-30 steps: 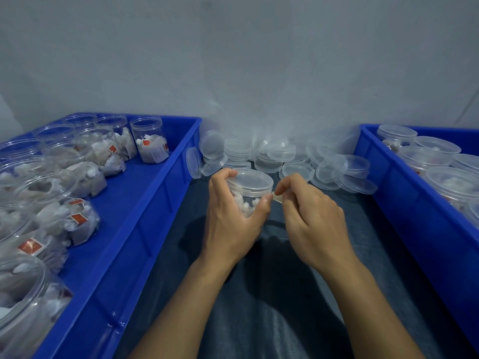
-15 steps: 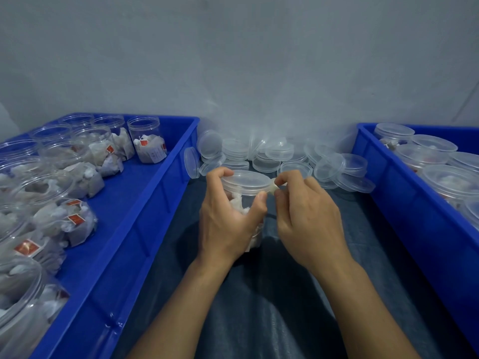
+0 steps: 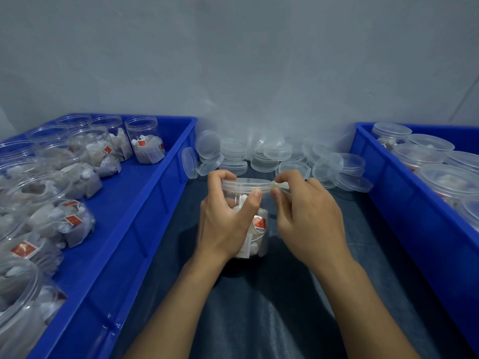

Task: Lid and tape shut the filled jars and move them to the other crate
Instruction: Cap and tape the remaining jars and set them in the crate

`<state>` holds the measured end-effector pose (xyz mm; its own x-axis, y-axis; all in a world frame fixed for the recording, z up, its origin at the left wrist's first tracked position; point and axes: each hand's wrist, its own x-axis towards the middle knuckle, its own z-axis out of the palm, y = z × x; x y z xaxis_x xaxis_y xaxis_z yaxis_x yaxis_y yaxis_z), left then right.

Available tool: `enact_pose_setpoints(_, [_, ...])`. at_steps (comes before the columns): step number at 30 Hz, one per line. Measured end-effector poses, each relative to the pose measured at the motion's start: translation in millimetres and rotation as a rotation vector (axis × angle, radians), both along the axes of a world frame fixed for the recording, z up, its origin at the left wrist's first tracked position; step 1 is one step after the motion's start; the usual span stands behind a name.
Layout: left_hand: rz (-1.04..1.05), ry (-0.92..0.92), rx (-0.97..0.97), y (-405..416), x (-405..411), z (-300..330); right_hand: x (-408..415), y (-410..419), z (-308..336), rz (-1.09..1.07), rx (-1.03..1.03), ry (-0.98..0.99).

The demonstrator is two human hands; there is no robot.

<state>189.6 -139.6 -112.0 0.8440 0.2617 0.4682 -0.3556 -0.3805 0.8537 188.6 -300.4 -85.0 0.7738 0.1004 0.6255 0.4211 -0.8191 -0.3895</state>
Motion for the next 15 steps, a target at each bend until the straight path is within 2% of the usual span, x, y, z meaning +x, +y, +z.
enact_pose_setpoints(3, [-0.044, 0.033, -0.024, 2.0, 0.2, 1.0, -1.7, -1.2, 1.7, -0.011, 0.002, -0.022])
enact_pose_setpoints(9, [-0.129, 0.053, -0.044, 6.1, 1.5, 0.3, -1.0, -7.4, 2.7, 0.004, -0.077, 0.134])
enact_pose_setpoints(12, [-0.205, 0.067, -0.106, 7.2, 0.9, -1.9, -0.3, -10.1, 2.9, 0.029, -0.062, 0.141])
enact_pose_setpoints(15, [-0.137, 0.077, -0.034, 7.9, -0.3, -0.3, -0.3, -8.9, 2.6, 0.033, -0.048, 0.131])
